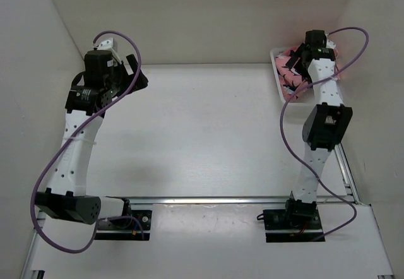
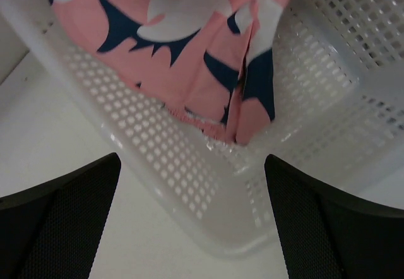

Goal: Fold and stack the shorts
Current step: Grab the shorts from the pile

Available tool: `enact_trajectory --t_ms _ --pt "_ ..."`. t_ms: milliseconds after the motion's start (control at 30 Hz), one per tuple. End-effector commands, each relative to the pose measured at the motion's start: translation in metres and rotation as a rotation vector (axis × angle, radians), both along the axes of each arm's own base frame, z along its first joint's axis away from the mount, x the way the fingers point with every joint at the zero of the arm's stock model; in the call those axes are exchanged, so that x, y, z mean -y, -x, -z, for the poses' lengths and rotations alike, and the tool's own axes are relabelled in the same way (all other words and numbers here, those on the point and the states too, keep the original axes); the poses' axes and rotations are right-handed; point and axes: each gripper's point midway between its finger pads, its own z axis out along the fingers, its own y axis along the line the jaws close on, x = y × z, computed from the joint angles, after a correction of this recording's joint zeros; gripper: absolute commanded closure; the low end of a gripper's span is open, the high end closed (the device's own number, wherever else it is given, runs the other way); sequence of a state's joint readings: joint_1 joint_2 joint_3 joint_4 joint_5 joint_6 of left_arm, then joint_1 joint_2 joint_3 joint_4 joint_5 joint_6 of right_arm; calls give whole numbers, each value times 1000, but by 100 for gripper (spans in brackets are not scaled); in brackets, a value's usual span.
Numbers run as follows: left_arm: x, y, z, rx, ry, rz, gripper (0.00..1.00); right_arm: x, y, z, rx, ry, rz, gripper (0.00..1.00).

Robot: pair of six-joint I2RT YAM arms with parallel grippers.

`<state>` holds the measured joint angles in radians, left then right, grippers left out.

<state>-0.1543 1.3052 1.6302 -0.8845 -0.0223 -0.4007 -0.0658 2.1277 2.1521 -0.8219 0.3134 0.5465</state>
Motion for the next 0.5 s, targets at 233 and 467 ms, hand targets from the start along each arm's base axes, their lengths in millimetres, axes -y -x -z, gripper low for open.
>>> enact_trajectory --t_ms 233,467 --pt "-6 -14 3 -43 -54 -15 0 37 -53 62 -10 -88 143 32" --pt "-3 -16 2 -51 -43 -12 0 14 -47 -55 215 -11 25 100"
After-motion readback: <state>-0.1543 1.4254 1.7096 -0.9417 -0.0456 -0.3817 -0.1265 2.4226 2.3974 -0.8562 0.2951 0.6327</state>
